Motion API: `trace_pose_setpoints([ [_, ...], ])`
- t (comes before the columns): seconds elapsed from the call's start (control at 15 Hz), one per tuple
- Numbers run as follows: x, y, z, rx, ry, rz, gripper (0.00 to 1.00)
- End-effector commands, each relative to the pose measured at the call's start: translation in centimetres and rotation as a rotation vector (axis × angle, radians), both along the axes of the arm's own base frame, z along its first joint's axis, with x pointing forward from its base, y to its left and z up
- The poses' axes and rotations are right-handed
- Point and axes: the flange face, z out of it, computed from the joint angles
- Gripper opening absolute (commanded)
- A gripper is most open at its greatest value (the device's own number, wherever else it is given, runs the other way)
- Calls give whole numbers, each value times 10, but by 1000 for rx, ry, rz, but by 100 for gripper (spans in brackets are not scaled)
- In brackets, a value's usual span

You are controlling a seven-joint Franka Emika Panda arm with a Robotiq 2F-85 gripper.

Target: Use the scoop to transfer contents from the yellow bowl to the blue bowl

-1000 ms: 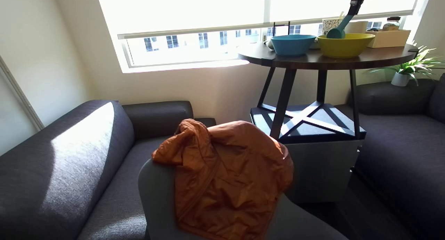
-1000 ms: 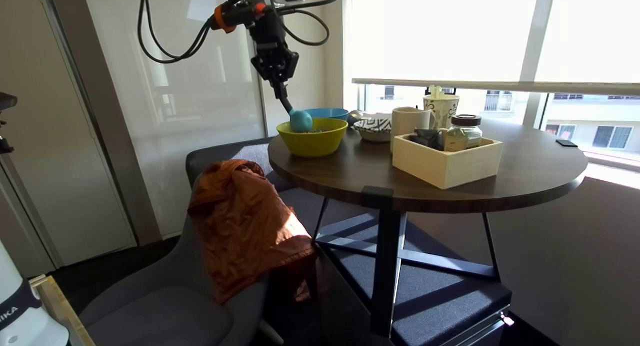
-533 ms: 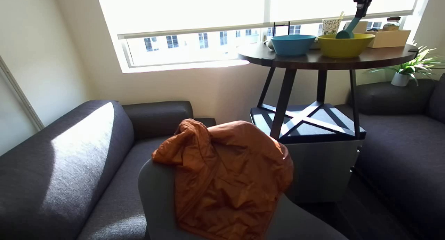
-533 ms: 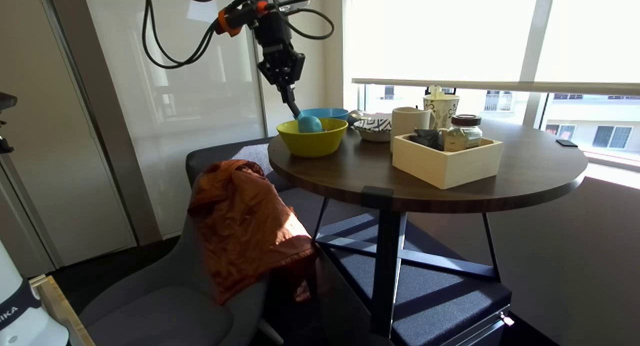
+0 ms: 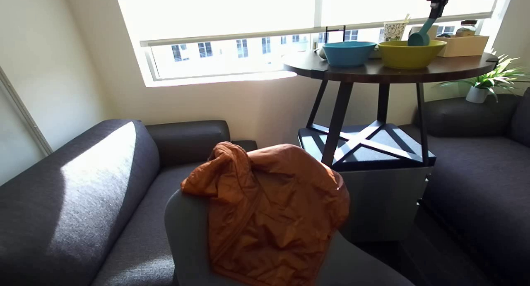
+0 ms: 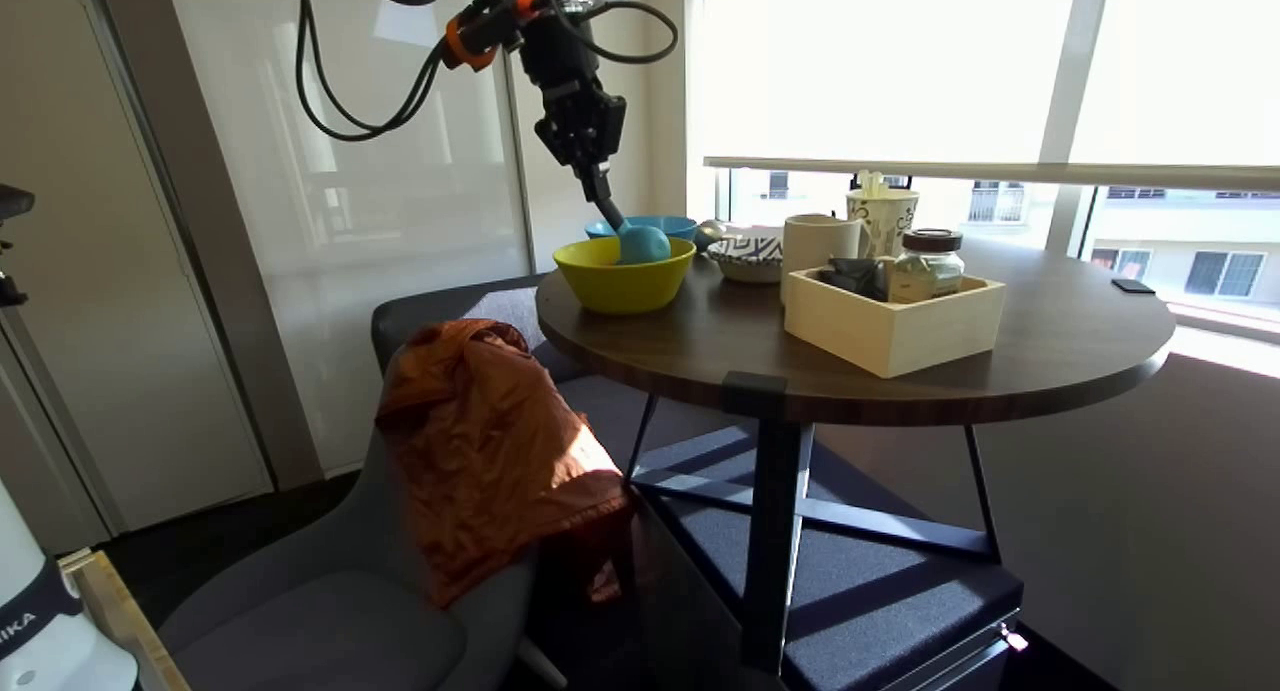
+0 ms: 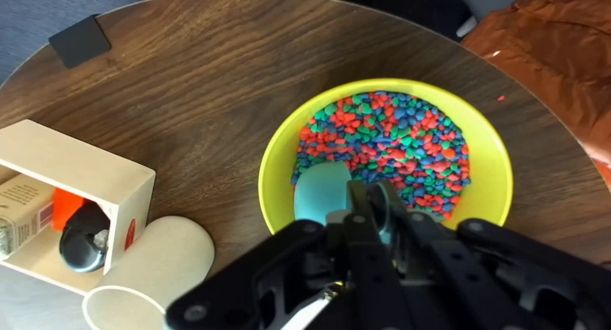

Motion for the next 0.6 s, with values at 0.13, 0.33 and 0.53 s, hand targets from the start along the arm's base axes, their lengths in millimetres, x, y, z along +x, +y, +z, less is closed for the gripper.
trace_pose_setpoints([
  [0.13,0,-1,11,-77,-47,-14,2],
  [0.33,2,3,2,-132,-7,12,2],
  [0.53,6,12,-13,-106,30,46,2],
])
